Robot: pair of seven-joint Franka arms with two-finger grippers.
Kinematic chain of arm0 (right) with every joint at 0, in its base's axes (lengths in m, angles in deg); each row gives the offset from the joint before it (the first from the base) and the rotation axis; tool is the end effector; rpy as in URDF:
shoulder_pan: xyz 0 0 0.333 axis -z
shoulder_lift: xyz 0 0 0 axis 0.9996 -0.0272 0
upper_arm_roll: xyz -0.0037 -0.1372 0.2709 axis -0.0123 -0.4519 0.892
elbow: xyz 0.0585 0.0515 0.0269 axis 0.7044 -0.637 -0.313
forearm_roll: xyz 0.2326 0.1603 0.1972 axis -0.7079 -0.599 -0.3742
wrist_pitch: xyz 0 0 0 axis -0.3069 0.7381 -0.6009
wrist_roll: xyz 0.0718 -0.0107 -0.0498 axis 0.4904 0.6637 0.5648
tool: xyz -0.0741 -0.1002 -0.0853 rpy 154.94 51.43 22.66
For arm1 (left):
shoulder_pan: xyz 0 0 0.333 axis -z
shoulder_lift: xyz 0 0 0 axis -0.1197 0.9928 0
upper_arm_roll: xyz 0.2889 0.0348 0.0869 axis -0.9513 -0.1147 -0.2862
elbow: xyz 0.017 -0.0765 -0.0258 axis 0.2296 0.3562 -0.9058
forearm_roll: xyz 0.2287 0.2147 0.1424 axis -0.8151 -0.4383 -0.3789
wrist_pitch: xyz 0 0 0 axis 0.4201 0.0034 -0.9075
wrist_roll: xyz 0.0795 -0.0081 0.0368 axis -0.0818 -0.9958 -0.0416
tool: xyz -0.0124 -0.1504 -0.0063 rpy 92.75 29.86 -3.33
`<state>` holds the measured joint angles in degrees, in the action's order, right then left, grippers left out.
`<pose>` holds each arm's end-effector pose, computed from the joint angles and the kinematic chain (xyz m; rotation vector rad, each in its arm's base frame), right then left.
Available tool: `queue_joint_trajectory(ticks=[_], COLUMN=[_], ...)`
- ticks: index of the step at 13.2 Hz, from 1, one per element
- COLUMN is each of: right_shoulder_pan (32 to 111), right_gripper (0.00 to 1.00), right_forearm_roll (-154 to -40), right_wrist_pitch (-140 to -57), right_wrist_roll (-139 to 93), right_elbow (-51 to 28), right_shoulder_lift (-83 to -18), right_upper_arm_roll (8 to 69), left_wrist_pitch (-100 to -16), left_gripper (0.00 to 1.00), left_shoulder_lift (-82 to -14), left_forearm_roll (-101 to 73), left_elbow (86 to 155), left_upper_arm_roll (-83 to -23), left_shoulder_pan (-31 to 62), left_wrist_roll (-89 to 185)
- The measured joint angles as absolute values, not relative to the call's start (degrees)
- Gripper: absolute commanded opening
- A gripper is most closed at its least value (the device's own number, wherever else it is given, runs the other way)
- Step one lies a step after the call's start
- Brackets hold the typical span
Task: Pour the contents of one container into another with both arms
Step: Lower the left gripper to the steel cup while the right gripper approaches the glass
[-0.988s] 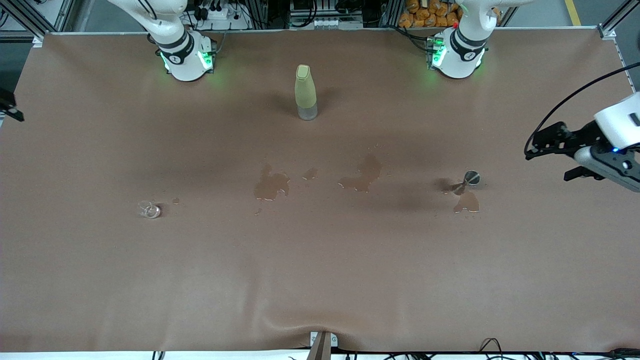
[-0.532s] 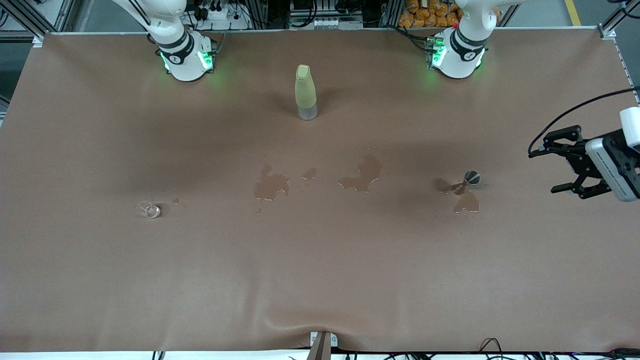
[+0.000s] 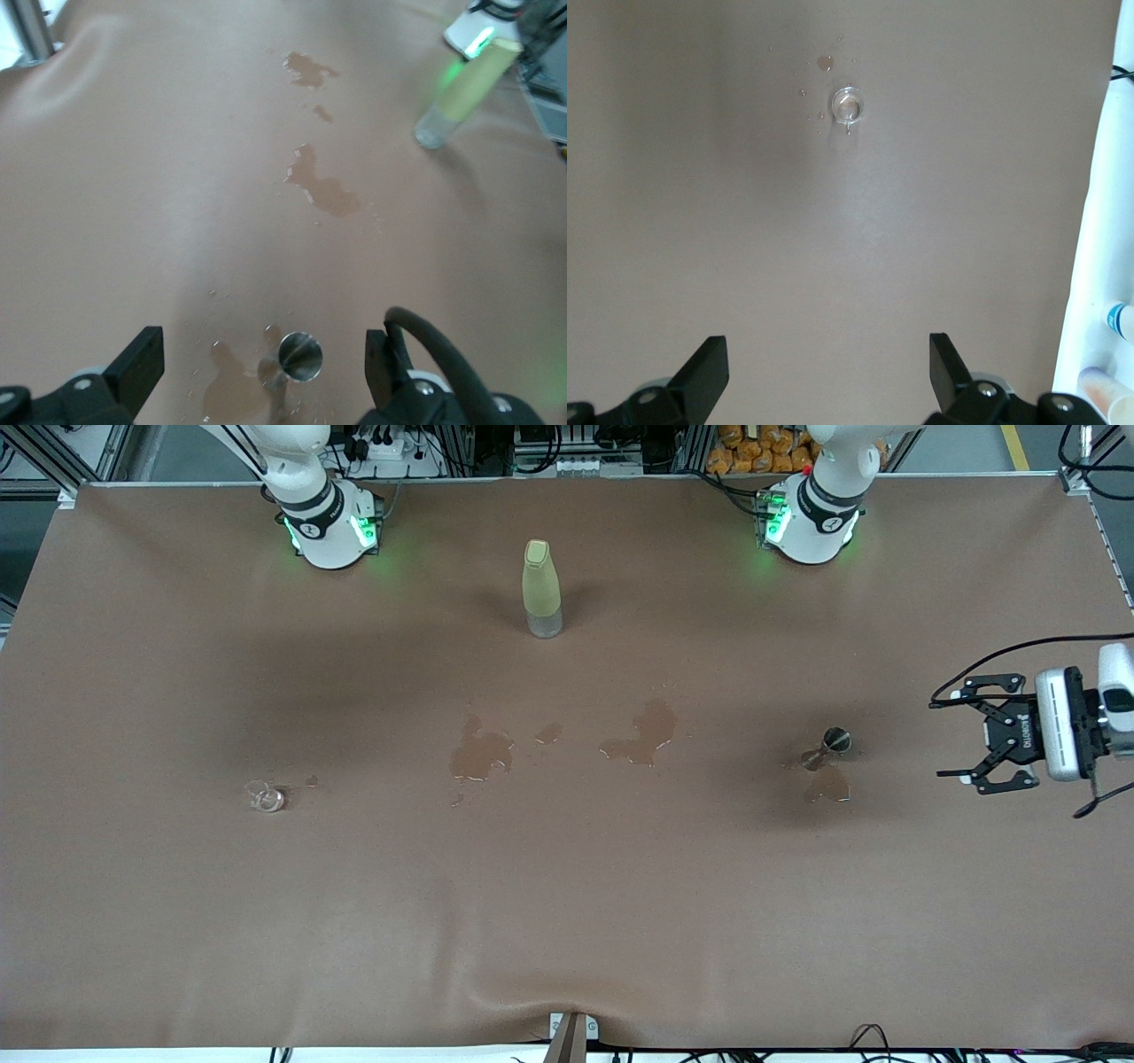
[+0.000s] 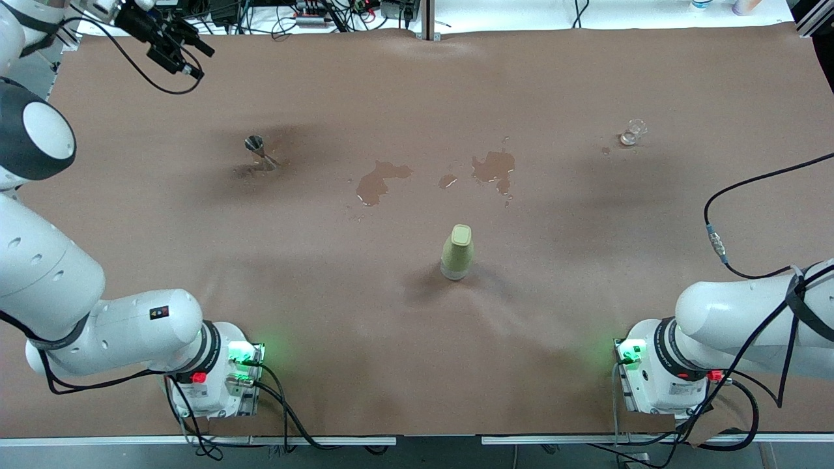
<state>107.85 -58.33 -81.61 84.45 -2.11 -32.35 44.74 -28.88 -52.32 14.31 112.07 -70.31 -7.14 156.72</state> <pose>0.5199 -0.1788 0.5395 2.0845 2.2441 0.0054 0.5628 0.0377 0.3927 1.8209 -1.5803 0.4200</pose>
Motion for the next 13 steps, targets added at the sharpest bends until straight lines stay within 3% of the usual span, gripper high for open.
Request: queue_joint_trajectory(ticks=[9, 13], right_shoulder_pan=[108.5, 108.5], right_gripper=[1.00, 1.00], right_forearm_roll=[-72.7, -85.8], right_wrist_pitch=[-99.5, -102.2], right_wrist_roll=[94.3, 106.1], right_elbow=[-18.8, -21.7], right_shoulder_lift=[-36.2, -41.2], right_upper_arm_roll=[42.6, 40.3], left_wrist_pitch=[-24.3, -24.2], left_gripper=[1.00, 1.00], left_shoulder_lift=[-33.0, -29.6], left_forearm_roll=[19.5, 20.7], left_elbow=[113.7, 116.3], left_upper_arm_roll=[-70.3, -70.1], left_shoulder_pan=[-12.4, -12.6], left_wrist_roll=[174.5, 182.3])
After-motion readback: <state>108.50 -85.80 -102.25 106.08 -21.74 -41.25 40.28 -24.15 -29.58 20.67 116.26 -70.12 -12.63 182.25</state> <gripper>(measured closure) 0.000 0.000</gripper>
